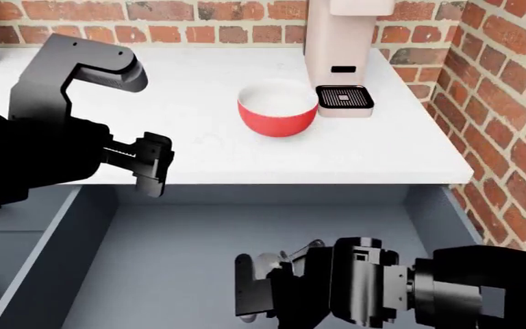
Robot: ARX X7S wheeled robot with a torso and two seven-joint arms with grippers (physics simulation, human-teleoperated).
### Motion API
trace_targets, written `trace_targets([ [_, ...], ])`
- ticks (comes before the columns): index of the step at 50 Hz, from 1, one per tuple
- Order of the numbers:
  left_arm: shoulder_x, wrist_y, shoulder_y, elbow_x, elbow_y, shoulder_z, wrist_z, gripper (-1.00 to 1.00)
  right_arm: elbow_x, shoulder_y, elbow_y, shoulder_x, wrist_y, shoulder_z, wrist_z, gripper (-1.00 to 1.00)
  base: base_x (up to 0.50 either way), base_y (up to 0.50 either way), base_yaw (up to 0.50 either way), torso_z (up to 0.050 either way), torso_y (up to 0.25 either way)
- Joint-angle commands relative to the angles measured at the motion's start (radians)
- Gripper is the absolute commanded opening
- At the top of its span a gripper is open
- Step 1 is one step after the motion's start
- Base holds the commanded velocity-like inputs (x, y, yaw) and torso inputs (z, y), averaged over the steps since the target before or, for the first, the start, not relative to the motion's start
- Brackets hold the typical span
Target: Place the bar in the bowl and close the drawer.
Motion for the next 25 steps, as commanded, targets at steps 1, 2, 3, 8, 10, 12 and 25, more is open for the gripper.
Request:
trace_targets([
  [1,-0.003,0.003,0.003,0.012,0.0,0.005,0.014,1.0,-0.022,-0.012,0.045,-0.005,-0.018,-0.017,-0.019,1.0,0.0,0.0,0.0,0.0,0.0],
  [2,-0.003,0.004,0.003,0.013,0.0,0.006,0.015,1.0,-0.024,-0.011,0.049,-0.004,-0.021,-0.018,-0.022,1.0,0.0,0.0,0.0,0.0,0.0],
  [3,-0.003,0.004,0.003,0.014,-0.001,0.006,0.016,1.0,-0.026,-0.011,0.053,-0.003,-0.023,-0.019,-0.024,1.0,0.0,0.0,0.0,0.0,0.0],
  [8,-0.002,0.006,0.005,0.021,-0.002,0.009,0.022,1.0,-0.034,-0.01,0.082,0.001,-0.035,-0.02,-0.035,1.0,0.0,0.0,0.0,0.0,0.0],
  [10,0.0,0.007,0.004,0.021,-0.002,0.011,0.023,1.0,-0.038,-0.014,0.093,0.0,-0.04,-0.021,-0.038,1.0,0.0,0.0,0.0,0.0,0.0],
  [12,0.0,0.007,0.004,0.022,-0.001,0.013,0.023,1.0,-0.041,-0.016,0.102,-0.001,-0.044,-0.022,-0.04,1.0,0.0,0.0,0.0,0.0,0.0],
  [25,-0.004,0.011,0.008,0.035,-0.002,0.019,0.039,1.0,-0.057,-0.027,0.164,-0.025,-0.072,-0.017,-0.052,1.0,0.0,0.0,0.0,0.0,0.0],
])
